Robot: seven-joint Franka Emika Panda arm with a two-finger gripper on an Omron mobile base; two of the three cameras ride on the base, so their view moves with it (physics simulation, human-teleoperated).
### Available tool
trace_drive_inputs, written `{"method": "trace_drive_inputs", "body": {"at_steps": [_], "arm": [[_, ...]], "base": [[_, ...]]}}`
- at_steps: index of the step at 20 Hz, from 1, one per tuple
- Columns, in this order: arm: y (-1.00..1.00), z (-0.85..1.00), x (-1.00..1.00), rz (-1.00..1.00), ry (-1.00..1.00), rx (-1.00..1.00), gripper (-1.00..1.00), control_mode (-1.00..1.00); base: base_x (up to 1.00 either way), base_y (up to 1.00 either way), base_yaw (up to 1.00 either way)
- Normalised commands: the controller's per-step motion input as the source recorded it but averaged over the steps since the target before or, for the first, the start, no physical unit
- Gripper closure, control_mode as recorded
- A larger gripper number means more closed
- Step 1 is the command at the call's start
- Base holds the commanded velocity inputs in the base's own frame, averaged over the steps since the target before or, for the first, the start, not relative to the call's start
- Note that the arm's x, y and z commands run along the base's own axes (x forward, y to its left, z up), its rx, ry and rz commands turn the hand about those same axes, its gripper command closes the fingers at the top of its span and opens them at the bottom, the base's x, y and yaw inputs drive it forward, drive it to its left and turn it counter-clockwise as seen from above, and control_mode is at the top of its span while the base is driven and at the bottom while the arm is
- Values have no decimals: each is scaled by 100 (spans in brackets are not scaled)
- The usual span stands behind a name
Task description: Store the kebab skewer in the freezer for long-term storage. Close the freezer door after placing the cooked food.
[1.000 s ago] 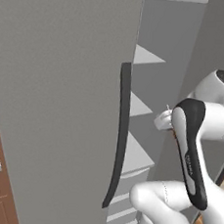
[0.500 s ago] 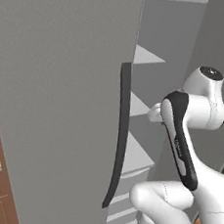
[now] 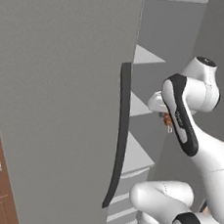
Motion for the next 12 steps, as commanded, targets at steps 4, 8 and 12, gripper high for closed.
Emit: {"method": "trace_drive_inputs", "body": {"at_steps": [4, 8, 12], "arm": [[0, -30, 28, -3, 0, 0, 100, -100], [0, -36, 34, -2, 0, 0, 100, -100], [0, -19, 47, 0, 0, 0, 100, -100]], "base": [[0, 0, 0], [0, 0, 0], [0, 0, 0]]}}
